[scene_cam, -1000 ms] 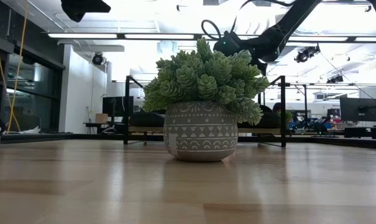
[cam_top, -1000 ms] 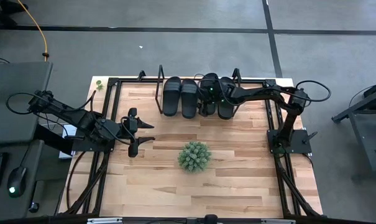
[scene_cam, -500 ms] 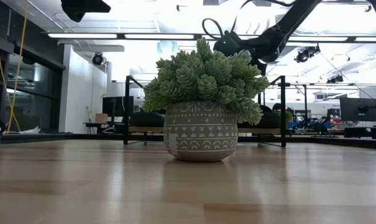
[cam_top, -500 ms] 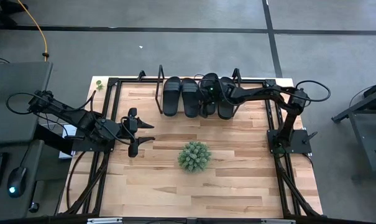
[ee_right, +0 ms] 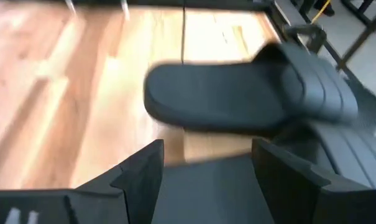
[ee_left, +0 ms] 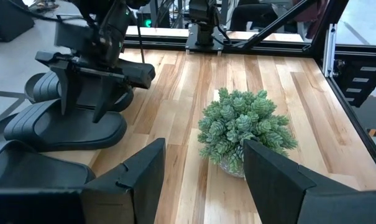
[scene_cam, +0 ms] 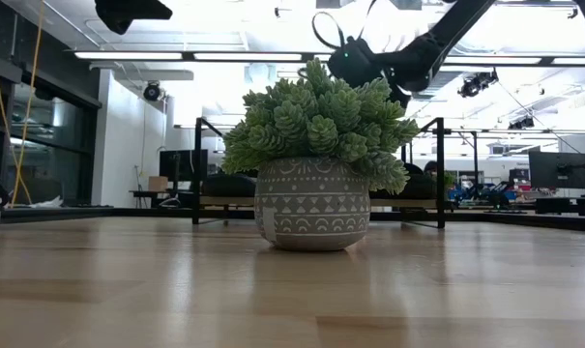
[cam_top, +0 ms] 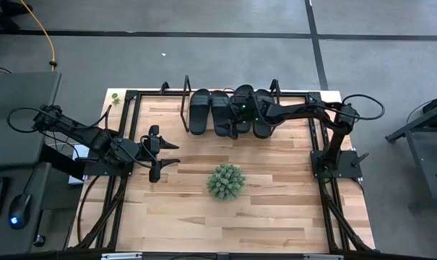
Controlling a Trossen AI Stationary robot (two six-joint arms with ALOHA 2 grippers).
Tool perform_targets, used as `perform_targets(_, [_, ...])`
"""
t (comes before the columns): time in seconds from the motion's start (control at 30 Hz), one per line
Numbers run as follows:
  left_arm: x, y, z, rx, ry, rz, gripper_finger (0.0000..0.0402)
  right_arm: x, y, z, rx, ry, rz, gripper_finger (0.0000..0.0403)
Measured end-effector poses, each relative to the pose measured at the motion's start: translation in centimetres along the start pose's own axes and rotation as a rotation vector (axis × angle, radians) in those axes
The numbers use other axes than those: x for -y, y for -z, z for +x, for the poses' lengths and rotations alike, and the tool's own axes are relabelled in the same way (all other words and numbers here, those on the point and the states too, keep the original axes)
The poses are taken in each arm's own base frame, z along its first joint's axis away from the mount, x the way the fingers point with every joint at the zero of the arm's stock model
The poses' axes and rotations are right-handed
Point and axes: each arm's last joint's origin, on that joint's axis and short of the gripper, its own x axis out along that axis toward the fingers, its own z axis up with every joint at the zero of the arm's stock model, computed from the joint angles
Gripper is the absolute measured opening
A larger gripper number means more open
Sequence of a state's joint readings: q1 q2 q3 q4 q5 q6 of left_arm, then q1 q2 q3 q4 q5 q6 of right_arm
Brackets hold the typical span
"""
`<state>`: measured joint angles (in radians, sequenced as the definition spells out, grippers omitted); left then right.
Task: Pick and place slides into the shelf
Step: Return to Home Position
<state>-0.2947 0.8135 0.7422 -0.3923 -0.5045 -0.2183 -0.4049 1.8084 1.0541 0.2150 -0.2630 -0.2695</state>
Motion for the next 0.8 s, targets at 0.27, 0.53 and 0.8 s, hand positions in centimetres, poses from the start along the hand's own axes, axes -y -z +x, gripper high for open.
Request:
perform_targets(0.27, [0.0, 0.0, 0.0, 0.001, -0.002, 0.005, 0.0198, -1.5, -4.0, 0.3, 0.066, -0.044, 0.064, 0.0234])
perform_targets(0.53, [-0.1, 0.0, 0.0, 0.009, -0.039, 0.006, 0.0198, -3.4, -8.6, 0.0, 0.137, -0.094, 0.075, 0.0234])
perform_targets(0.8, [-0.3, -1.1, -0.5, 0.048, -0.084, -0.012, 0.0198, -4.4, -12.3, -1.1, 0.099, -0.141, 0.259, 0.0234])
